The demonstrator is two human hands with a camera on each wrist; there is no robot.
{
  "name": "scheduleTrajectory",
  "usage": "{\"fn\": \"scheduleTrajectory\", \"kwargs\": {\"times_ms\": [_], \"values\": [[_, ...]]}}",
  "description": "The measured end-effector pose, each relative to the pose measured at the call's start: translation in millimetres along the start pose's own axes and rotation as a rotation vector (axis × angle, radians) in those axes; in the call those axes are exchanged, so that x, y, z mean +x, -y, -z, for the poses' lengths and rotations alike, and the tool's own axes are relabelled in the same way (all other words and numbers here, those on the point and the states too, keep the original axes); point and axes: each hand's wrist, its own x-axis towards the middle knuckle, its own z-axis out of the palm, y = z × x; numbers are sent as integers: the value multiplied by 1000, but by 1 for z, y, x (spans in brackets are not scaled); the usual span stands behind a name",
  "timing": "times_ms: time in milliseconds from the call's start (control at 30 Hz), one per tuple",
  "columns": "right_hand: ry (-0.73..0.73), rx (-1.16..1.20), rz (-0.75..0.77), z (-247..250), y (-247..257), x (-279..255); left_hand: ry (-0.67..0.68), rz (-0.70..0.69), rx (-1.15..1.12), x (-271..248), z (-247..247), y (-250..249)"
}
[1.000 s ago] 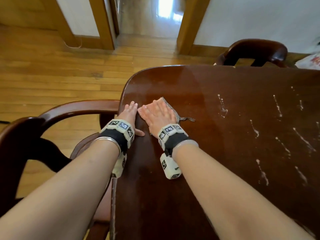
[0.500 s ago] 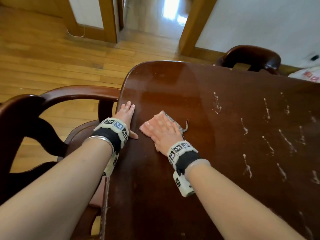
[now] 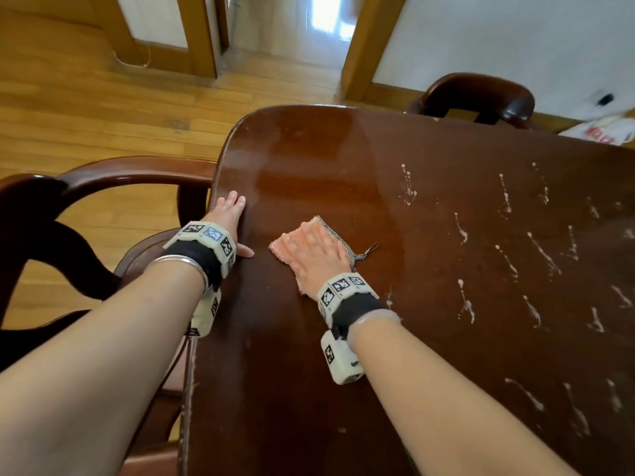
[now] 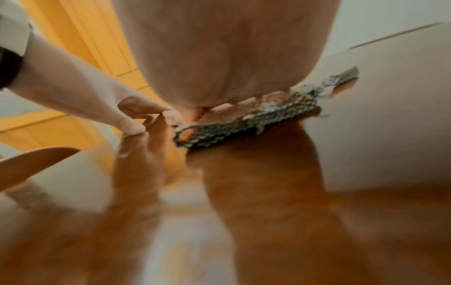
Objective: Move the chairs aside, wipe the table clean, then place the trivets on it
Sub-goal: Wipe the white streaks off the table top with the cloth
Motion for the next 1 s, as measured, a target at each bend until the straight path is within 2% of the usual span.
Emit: {"fn": "scheduleTrajectory", "kwargs": {"times_ms": [67,133,200,300,433,533,600,667,733,800,867,933,1000], "values": [[-7,27,19,-4,15,-7,4,4,8,-5,-5,0],[24,-5,113,-14,25,-21,5,15,22,-13,-11,-3],[34,-45,161,-16,15,-33,23,20,22,-22,-15,-6],[-56,-42,34,-4,-23,-31,41,20,10,-34,-23,-16],[47,44,-158,-1,-75,-44,31,22,-7,-48,-42,-43],[45,96,-259,-15,-94,-68,32,39,-23,-59,-57,-67],[88,100,-262,-26,-86,-82,46,37,-14,-67,-65,-84],[96,70,-197,-36,-80,-93,53,31,-12,-70,-72,-98],[114,28,-138,-40,-94,-98,60,32,-18,-71,-76,-103],[131,53,-205,-41,-122,-99,74,26,0,-76,-81,-105],[75,109,-341,-41,-139,-99,75,13,30,-81,-87,-108],[37,145,-390,-44,-130,-99,78,22,24,-86,-91,-111],[29,180,-342,-50,-103,-103,71,25,11,-86,-93,-111]]}}
